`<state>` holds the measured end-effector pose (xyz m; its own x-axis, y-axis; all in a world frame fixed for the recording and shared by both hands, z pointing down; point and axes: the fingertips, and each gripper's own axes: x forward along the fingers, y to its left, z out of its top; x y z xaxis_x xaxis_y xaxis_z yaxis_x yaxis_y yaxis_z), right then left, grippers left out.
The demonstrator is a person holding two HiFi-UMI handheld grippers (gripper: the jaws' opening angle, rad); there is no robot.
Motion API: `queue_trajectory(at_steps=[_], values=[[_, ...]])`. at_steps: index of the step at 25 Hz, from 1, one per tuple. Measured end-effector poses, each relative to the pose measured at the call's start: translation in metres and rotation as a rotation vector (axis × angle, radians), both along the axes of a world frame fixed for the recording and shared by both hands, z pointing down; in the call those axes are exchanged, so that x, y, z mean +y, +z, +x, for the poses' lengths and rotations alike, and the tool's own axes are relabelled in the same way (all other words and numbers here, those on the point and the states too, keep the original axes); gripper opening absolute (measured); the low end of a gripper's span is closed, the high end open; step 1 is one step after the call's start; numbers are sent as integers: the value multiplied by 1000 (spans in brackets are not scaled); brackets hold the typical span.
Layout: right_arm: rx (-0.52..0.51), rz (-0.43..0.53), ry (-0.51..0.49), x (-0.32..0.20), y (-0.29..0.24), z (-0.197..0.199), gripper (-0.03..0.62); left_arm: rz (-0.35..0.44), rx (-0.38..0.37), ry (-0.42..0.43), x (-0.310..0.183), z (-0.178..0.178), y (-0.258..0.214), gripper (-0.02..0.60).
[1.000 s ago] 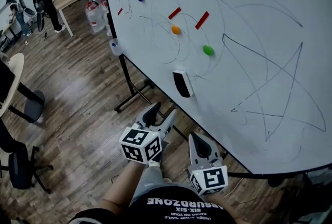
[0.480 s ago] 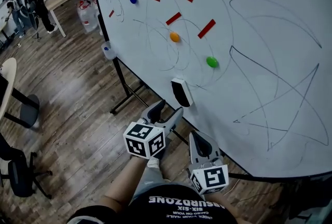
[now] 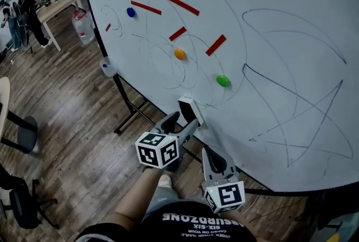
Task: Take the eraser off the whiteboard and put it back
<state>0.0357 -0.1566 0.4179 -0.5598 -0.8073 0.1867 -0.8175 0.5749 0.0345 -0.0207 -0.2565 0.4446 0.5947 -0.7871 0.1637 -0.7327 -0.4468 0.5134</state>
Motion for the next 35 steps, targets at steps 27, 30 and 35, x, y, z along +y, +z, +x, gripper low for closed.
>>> queue_trajectory(at_steps=[27,30,35], values=[[-14,3,40,-24,4,-4,-2,-52,58,60,-26,12,10,256],[-13,5,38,-24,3,-3,-2,-52,58,48,-26,12,10,252],[-12,7,29,-22,1,-2,-2,-57,57,28,-26,12,10,247]])
